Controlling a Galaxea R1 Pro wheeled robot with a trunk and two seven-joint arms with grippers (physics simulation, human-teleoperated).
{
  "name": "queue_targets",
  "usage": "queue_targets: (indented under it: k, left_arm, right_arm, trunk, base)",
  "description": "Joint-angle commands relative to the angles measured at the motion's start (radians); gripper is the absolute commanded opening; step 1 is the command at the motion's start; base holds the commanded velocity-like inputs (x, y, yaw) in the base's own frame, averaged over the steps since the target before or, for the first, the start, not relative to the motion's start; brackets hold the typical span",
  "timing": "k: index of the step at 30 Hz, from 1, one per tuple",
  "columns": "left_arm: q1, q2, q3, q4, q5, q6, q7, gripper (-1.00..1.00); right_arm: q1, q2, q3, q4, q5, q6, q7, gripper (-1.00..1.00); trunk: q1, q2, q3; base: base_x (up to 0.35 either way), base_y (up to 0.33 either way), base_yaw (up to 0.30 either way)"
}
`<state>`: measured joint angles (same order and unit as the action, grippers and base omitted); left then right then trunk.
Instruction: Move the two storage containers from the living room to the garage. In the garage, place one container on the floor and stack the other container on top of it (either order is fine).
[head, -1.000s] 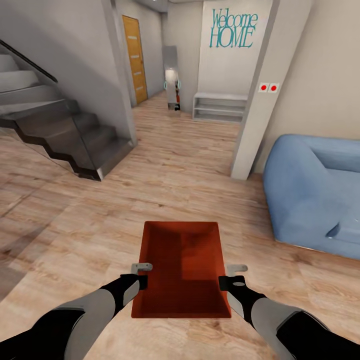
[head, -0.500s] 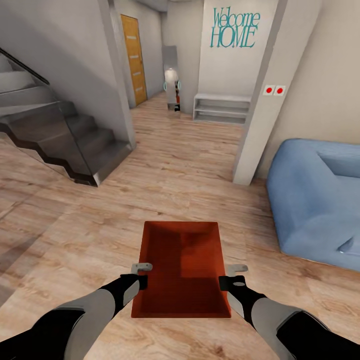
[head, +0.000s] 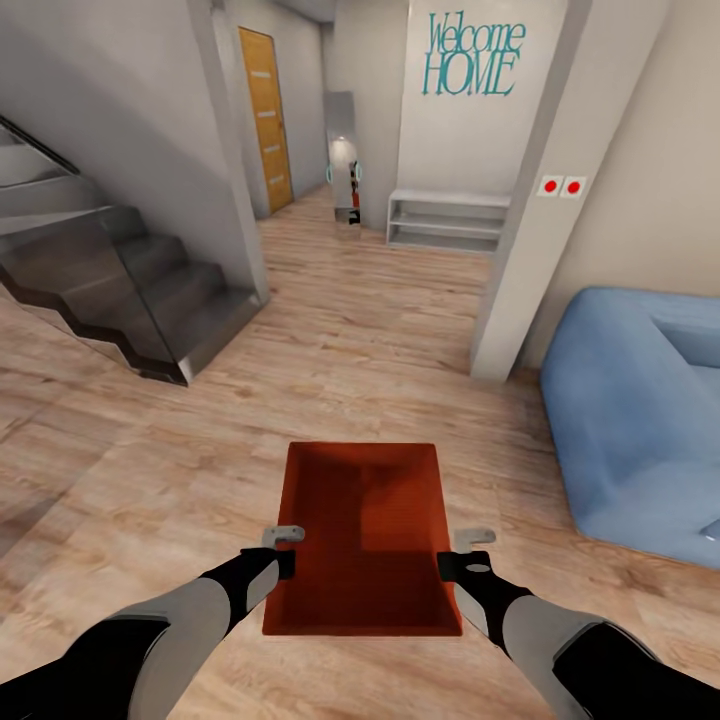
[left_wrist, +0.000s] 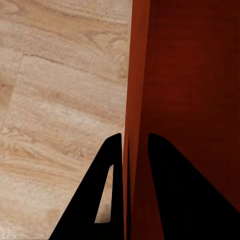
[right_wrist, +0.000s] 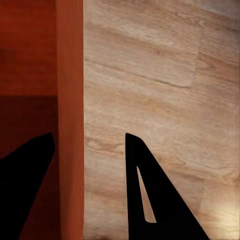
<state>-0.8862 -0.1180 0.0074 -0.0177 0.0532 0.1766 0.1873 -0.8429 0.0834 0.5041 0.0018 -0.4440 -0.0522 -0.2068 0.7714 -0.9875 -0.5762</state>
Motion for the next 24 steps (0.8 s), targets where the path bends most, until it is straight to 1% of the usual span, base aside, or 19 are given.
queue_targets:
  k: [1, 24]
  left_arm:
    - [0.000, 0.000, -0.015, -0.002, 0.000, 0.006, 0.007, -1.00]
    - [0.000, 0.000, -0.015, -0.001, -0.001, 0.006, 0.006, -1.00]
  right_arm:
    - [-0.001, 0.000, 0.007, 0.001, -0.012, -0.005, -0.005, -1.00]
    - [-0.001, -0.001, 0.007, 0.001, -0.012, -0.005, -0.005, -1.00]
  trunk:
    - [0.001, -0.001, -0.001]
    - [0.001, -0.001, -0.001]
  base:
    - [0.322, 0.000, 0.000]
    - [0.322, 0.000, 0.000]
